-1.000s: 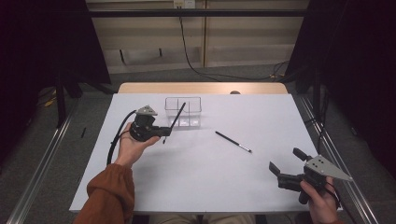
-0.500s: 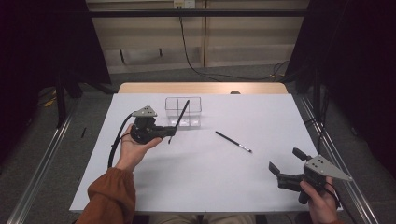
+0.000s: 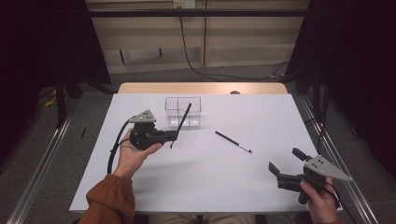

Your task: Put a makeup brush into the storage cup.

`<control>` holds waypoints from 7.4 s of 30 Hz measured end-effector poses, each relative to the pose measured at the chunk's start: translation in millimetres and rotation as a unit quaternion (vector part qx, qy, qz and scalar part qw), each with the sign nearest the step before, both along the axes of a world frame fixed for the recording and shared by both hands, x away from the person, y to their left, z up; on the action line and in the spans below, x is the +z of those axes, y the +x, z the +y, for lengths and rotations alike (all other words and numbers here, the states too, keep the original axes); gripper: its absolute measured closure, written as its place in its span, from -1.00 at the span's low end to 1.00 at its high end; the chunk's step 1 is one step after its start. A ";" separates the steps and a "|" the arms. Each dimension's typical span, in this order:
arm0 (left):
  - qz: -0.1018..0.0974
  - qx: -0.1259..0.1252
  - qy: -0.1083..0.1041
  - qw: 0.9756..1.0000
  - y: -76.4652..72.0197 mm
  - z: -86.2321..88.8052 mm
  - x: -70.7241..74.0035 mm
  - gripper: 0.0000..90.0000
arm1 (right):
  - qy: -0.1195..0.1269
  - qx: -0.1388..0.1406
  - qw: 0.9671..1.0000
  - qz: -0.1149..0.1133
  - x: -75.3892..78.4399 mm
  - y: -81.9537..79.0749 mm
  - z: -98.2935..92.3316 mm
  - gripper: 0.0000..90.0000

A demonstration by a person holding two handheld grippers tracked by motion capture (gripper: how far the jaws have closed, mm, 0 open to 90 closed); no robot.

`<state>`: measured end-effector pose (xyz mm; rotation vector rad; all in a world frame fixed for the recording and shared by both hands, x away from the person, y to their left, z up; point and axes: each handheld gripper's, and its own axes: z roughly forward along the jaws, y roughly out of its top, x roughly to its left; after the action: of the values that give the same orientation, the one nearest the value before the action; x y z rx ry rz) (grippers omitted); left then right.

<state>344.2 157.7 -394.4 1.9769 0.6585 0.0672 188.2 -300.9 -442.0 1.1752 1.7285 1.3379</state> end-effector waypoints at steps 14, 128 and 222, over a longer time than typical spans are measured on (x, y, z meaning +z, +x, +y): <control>0.007 -0.028 -0.006 1.000 -15.9 -7.4 2.5 0.87 | 0.000 0.001 1.000 0.000 -0.1 -0.5 -0.1 -1.00; 0.041 -0.251 0.327 0.910 -35.3 -88.8 19.4 0.87 | -0.100 0.263 0.956 0.085 52.5 60.9 91.6 -0.89; 0.041 -0.289 0.354 0.888 -42.2 -103.8 2.2 0.86 | -0.305 0.484 0.747 0.340 40.6 119.2 180.5 0.82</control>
<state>302.0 53.8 -392.2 2.8260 0.0474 -0.1668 307.4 -120.3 -401.5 0.3011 3.2539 0.6148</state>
